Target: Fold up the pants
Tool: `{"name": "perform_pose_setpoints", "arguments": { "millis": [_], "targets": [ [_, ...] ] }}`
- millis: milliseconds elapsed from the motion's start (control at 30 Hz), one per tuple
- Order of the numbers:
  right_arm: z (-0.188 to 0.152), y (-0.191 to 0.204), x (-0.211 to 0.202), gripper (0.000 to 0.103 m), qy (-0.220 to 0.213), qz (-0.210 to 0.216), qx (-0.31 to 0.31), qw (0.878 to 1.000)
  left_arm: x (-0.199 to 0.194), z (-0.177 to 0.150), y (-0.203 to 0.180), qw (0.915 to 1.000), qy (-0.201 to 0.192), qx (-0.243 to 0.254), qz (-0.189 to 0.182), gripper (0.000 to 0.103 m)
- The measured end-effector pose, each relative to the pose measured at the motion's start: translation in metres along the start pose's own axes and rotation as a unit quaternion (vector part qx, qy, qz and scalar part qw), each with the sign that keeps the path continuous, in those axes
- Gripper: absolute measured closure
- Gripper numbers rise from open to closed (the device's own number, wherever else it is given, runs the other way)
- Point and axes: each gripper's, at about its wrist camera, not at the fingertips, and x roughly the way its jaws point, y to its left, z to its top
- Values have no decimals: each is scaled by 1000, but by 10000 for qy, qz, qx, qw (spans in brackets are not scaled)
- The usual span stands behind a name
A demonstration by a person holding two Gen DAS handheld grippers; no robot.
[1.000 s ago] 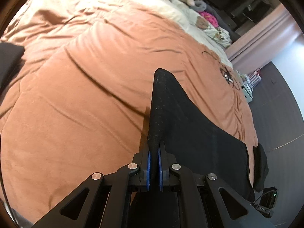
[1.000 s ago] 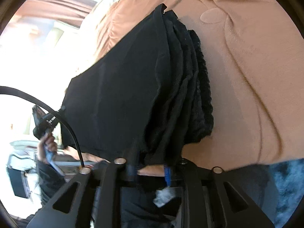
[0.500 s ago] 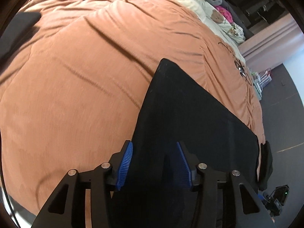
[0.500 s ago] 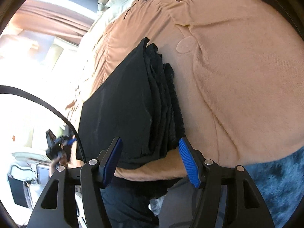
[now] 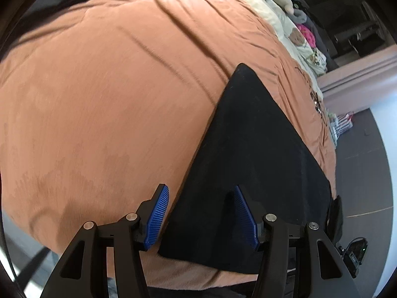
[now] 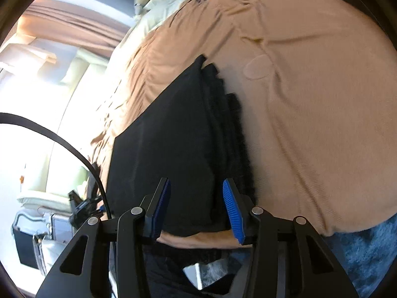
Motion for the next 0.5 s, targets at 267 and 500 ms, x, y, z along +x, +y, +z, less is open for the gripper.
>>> {"name": "perform_pose_setpoints", "arguments": {
  "millis": [267,500],
  "targets": [
    [-5,-5,21,61,336,-101,207,9992,0,-10,11,9994,-72,-202,-265,46],
    [-10,-14,32,61,553,-78,338,9979,3,-9,11,9990,-88,-227,-382,46]
  ]
}}
